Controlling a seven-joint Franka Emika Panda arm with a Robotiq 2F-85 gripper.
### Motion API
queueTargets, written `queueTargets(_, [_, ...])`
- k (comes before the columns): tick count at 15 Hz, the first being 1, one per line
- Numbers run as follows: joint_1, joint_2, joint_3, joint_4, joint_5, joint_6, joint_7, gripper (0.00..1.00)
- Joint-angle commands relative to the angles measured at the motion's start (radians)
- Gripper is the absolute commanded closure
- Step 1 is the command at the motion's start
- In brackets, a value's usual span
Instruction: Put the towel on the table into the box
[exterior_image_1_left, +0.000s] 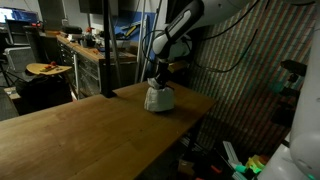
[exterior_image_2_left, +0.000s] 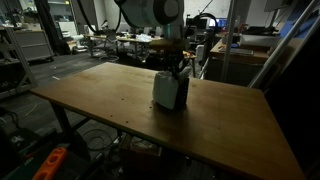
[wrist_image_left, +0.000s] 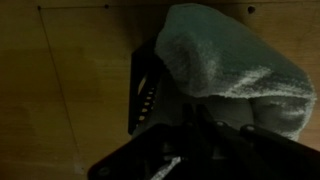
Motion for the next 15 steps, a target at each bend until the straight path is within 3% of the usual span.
queueTargets(1, [0.019, -0.07, -0.011, -0.02, -0.015, -0.025, 0.036, 0.97])
queueTargets(8, [0.055, -0.132, 0.0, -0.013, -0.036, 0.003, 0.089, 0.96])
queueTargets(15, [0.13, -0.1, 0.022, 0.029, -0.112, 0.044, 0.152, 0.96])
